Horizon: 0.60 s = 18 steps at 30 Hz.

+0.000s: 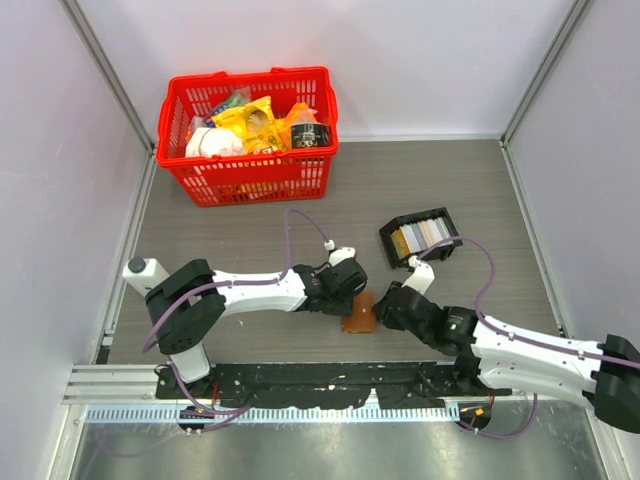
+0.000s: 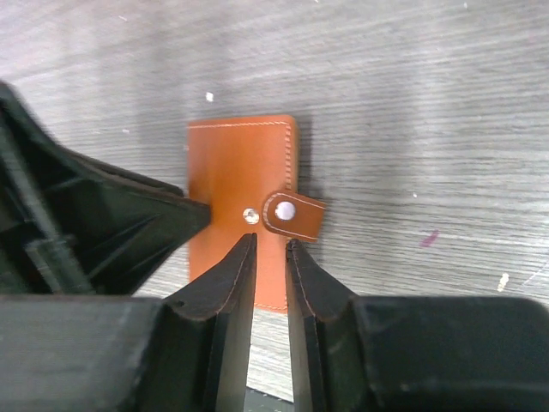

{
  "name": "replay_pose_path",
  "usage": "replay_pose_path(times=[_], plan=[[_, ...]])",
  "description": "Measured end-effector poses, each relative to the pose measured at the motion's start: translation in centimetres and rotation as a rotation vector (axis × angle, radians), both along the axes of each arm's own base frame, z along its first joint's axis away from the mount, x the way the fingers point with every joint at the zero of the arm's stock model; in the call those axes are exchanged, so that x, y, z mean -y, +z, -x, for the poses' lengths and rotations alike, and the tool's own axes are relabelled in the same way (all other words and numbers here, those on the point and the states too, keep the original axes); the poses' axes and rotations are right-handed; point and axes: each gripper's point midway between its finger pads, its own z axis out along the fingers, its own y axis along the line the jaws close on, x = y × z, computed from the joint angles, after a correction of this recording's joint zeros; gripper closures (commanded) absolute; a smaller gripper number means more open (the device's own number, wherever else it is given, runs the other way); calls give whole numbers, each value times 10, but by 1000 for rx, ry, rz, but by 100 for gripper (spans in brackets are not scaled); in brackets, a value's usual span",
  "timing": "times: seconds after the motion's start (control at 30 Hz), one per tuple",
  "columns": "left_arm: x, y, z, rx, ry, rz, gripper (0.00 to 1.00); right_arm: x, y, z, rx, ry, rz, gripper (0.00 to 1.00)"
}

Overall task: Put the credit cards into the card holder
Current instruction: Close the card holder at the center of the board.

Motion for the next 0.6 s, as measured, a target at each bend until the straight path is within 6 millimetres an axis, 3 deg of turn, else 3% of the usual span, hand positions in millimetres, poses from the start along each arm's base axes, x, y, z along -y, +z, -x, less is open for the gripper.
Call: replay_pose_path(times=[0.2,0.3,0.43,0.6], plan=[[0,0,-1,3,8,0,67,5,26,-9,65,-43,-80,84],[0,0,-1,3,9,0,66,20,18,-19,44,-101,-40,93],[0,0,-1,2,12,1,64,35,-3,-28,-52,-136,10,94],[0,0,-1,-2,21,3,62,23,-6,-26,-97,-65,-31,94]])
